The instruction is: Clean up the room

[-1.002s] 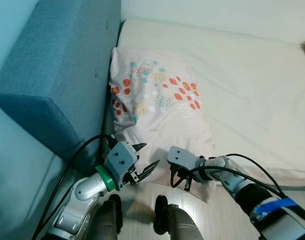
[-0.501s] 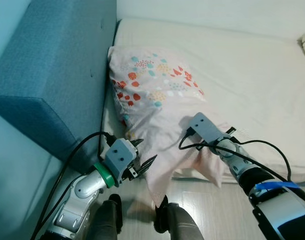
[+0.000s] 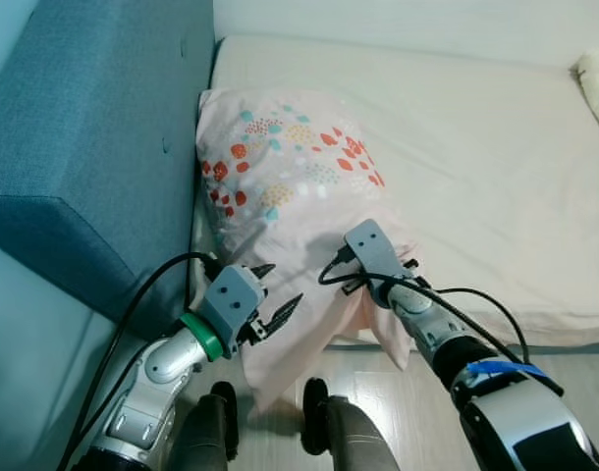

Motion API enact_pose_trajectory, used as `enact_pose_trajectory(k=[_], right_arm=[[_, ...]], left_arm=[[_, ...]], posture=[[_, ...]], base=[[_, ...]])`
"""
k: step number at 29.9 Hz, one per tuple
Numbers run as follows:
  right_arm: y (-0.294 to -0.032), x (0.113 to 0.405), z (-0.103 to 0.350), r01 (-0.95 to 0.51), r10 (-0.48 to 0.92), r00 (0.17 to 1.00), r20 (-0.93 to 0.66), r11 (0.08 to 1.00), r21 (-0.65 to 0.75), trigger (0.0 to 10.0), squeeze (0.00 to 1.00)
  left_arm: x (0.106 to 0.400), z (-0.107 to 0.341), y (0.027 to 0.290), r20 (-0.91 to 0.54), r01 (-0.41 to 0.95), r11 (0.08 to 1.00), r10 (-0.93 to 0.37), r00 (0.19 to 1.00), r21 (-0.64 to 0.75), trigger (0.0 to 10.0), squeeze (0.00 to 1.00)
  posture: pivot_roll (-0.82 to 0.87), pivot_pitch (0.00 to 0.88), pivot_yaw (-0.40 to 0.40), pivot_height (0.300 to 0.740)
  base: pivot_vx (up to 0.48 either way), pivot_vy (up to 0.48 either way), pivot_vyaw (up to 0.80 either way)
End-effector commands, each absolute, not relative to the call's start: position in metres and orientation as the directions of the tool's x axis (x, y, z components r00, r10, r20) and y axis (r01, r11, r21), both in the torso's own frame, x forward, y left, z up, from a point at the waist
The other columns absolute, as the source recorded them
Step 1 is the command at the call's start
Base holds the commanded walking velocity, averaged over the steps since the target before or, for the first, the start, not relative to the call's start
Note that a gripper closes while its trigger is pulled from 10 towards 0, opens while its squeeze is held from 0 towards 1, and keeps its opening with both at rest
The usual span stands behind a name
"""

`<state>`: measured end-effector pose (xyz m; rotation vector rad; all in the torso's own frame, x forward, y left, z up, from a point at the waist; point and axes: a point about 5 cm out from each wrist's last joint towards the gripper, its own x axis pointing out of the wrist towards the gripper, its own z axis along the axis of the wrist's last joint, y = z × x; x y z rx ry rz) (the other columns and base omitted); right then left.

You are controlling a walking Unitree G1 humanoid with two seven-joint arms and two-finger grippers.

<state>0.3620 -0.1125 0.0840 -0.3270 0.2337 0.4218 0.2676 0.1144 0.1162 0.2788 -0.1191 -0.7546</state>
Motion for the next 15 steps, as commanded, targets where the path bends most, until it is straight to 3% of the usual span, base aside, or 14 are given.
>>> enact_pose_trajectory(k=[1,5,15], right_arm=[[-0.083,0.36,0.093,-0.557,0.519,0.824,-0.229,0.816,-0.154,0.0,0.0],[-0.049,0.35,0.095,-0.696,0.675,0.712,-0.193,0.715,-0.067,0.0,0.0],[-0.024,0.349,0.114,-0.747,0.747,0.662,-0.066,0.665,0.029,0.0,0.0]], left_arm=[[0.265,0.108,0.114,-0.024,0.667,0.685,-0.692,0.722,0.293,10.0,0.0],[0.266,0.109,0.115,-0.025,0.662,0.688,-0.687,0.726,0.298,10.0,0.0],[0.269,0.108,0.115,-0.024,0.658,0.688,-0.685,0.728,0.307,10.0,0.0]], posture=[[0.04,0.252,-0.04,0.74],[0.04,0.25,-0.038,0.74],[0.03,0.237,-0.034,0.74]], base=[[0.0,0.0,0.0],[0.0,0.0,0.0],[0.0,0.0,0.0]])
